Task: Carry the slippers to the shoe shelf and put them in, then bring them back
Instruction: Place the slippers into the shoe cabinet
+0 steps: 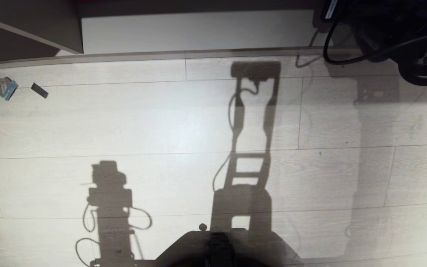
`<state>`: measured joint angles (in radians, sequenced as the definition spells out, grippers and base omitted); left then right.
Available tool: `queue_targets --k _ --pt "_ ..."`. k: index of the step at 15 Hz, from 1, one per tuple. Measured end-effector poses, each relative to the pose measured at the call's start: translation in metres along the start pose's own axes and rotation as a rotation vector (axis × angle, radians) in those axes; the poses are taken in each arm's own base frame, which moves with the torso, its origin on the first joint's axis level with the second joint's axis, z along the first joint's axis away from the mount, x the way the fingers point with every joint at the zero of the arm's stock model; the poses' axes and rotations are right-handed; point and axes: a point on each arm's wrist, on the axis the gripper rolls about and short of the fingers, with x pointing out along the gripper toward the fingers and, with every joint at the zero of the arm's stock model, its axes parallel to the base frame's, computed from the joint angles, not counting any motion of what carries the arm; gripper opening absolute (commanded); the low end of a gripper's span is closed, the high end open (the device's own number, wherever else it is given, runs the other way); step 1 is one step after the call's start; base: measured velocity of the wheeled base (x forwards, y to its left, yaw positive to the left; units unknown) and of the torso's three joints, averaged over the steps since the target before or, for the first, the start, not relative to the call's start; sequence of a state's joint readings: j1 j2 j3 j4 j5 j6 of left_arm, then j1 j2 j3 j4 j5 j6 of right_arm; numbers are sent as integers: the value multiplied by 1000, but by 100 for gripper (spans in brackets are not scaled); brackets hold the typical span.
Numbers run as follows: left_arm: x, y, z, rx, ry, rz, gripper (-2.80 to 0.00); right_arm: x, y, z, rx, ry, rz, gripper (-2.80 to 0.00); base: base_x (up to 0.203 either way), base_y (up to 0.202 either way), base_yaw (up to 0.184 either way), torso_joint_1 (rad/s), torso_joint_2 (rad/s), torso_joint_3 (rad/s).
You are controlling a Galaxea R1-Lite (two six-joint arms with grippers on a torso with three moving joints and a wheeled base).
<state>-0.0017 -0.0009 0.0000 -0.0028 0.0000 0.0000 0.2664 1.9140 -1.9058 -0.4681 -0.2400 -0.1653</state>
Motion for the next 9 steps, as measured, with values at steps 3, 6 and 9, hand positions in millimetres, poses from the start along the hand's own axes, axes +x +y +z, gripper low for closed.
queue_targets --k 3,6,9 --pt "0 0 0 0 0 0 -280 0 -2 1 45 6 -69 -280 0 0 0 0 0 0" --pt "0 0 0 0 0 0 -280 2 -4 0 141 8 -171 -280 0 0 0 0 0 0" --pt "0 0 0 0 0 0 -280 5 -5 0 201 -5 -237 -280 0 0 0 0 0 0"
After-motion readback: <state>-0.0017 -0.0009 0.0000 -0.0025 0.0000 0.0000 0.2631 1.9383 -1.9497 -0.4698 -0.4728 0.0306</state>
